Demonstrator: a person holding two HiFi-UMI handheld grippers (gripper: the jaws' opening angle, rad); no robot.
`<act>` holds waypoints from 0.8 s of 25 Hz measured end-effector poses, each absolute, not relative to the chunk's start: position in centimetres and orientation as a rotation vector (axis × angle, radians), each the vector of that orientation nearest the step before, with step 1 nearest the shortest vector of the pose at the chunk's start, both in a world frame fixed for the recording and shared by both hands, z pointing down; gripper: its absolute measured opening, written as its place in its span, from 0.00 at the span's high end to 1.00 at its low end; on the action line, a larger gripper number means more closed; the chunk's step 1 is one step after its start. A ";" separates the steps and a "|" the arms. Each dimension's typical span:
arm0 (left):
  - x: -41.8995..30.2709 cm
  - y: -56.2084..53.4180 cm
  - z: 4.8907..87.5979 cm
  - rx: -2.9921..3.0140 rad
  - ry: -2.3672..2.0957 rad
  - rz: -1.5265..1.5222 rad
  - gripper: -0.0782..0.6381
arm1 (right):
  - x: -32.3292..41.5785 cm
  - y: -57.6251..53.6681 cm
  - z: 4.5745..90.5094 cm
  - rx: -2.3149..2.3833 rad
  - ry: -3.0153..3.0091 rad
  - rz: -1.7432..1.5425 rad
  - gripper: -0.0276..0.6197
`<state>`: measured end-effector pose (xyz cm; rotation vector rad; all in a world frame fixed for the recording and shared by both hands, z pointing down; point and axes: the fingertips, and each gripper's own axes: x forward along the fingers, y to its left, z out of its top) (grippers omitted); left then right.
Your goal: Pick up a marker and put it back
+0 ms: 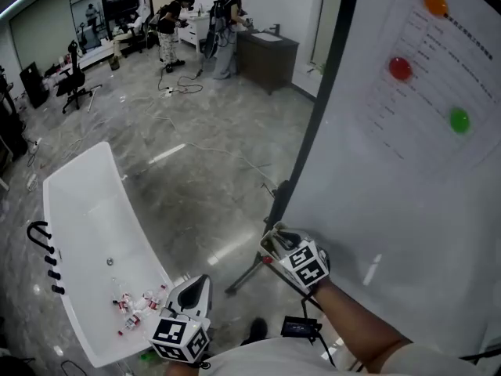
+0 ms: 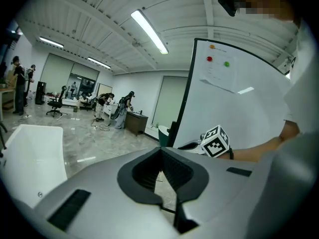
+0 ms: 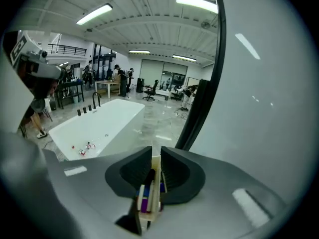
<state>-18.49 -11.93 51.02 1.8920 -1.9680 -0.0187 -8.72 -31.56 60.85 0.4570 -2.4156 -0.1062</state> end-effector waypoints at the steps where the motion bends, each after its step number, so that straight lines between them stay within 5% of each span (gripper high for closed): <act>1: -18.6 -12.0 51.2 1.870 -1.980 -0.016 0.89 | -9.1 -32.0 61.5 0.441 -2.396 -0.129 0.87; 20: -18.7 -12.7 53.0 1.747 -2.021 -0.011 0.89 | -11.1 -34.8 65.7 0.453 -2.197 -0.158 0.84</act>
